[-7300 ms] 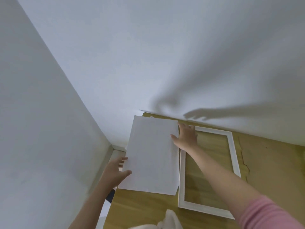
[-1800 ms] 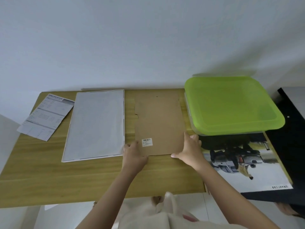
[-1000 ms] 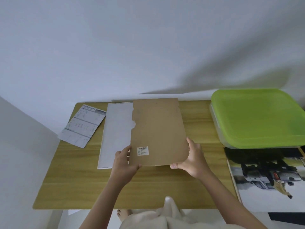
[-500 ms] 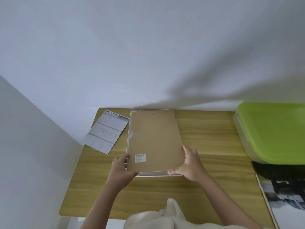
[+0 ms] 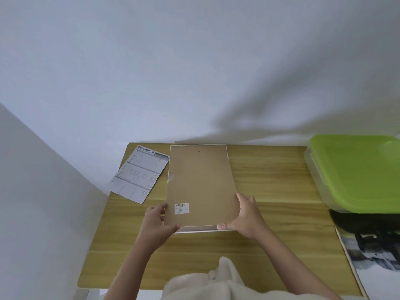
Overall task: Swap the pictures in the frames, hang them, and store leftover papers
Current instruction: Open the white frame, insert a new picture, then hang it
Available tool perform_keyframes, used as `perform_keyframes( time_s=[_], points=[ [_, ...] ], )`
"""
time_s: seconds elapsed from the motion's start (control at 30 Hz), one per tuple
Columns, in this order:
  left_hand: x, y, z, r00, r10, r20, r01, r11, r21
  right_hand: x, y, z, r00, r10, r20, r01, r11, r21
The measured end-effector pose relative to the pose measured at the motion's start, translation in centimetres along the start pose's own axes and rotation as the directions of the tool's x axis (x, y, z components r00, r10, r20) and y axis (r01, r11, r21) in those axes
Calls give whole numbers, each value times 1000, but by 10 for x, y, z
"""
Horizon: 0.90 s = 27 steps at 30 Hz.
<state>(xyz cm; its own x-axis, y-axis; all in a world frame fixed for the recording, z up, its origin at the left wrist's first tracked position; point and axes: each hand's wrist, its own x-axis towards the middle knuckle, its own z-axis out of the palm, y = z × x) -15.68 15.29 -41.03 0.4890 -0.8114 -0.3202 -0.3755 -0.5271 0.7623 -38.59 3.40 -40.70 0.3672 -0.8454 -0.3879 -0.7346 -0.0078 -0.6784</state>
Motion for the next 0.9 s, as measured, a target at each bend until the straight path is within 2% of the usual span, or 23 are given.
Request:
perform_keyframes(
  time_s=[0.3,0.57,0.9],
  points=[
    [3,-7,10,1000,10,-20,-8,994,108,9,14,14,1000,-12,10,12,1000,18],
    [6,-15,12,1000,-19,-19,21,995,95,19,32,13,999,-29,19,27,998,53],
    [10,-23,12,998,25,-54,-17,990,142,26,51,10,999,-38,33,34,990,139]
  ],
)
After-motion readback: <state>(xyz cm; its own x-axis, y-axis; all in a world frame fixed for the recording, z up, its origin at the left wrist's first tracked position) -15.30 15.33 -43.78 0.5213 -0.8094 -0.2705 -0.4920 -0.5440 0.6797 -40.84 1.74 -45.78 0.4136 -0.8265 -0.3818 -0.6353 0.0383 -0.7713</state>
